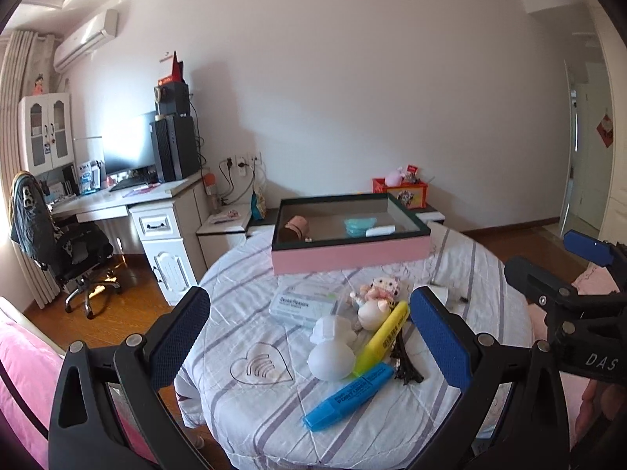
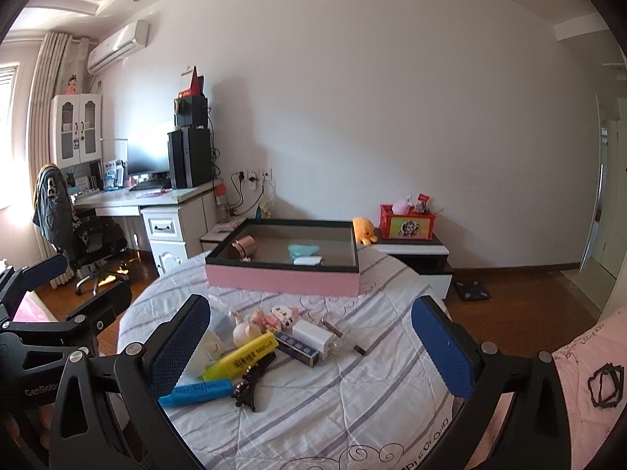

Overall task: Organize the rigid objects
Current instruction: 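Grasp the white figurine with the left tool, then carry the white figurine toward the box while the right tool grasps the white charger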

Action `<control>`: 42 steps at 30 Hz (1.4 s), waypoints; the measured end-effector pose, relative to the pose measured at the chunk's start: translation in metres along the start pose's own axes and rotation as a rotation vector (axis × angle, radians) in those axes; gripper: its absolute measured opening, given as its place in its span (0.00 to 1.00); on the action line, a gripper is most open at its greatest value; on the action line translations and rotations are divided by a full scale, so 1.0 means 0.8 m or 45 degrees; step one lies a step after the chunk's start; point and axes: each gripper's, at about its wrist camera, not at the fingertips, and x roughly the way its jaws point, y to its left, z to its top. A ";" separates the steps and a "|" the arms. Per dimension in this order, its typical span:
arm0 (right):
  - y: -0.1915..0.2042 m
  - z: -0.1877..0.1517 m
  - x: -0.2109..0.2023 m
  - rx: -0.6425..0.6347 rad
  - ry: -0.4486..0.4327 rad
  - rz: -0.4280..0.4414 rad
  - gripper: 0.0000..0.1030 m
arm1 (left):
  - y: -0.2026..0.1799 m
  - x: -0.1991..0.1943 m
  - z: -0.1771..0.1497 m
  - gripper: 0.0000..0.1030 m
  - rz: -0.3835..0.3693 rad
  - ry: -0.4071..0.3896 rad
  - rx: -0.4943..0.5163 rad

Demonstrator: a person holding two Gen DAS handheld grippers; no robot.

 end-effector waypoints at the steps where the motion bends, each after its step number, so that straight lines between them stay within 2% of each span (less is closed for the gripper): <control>1: -0.003 -0.007 0.010 0.000 0.019 -0.001 1.00 | -0.001 0.009 -0.008 1.00 0.006 0.032 0.003; 5: -0.012 -0.032 0.046 0.010 0.123 -0.009 1.00 | 0.000 0.050 -0.031 1.00 0.002 0.151 -0.006; 12: -0.025 -0.051 0.091 0.028 0.232 -0.017 1.00 | 0.005 0.110 -0.054 1.00 0.011 0.313 -0.032; 18: -0.031 -0.059 0.123 0.040 0.297 -0.018 1.00 | 0.001 0.144 -0.060 0.98 -0.024 0.374 -0.023; 21: -0.035 -0.062 0.137 0.041 0.324 -0.022 1.00 | 0.001 0.159 -0.059 0.88 -0.058 0.400 -0.021; 24: -0.038 -0.065 0.153 0.036 0.350 -0.039 1.00 | 0.005 0.171 -0.060 0.68 -0.124 0.424 -0.059; 25: -0.041 -0.066 0.158 0.036 0.357 -0.045 1.00 | 0.005 0.174 -0.061 0.56 -0.136 0.426 -0.072; 26: -0.042 -0.065 0.163 0.036 0.364 -0.050 1.00 | 0.005 0.176 -0.061 0.50 -0.145 0.426 -0.078; 29: -0.046 -0.062 0.177 0.025 0.369 -0.079 1.00 | 0.005 0.178 -0.061 0.50 -0.158 0.423 -0.074; 34: -0.049 -0.057 0.206 0.005 0.411 -0.067 1.00 | 0.009 0.160 -0.051 0.50 -0.162 0.374 -0.048; 42: -0.055 -0.049 0.225 0.074 0.432 -0.057 1.00 | 0.022 0.143 -0.033 0.50 -0.157 0.306 -0.054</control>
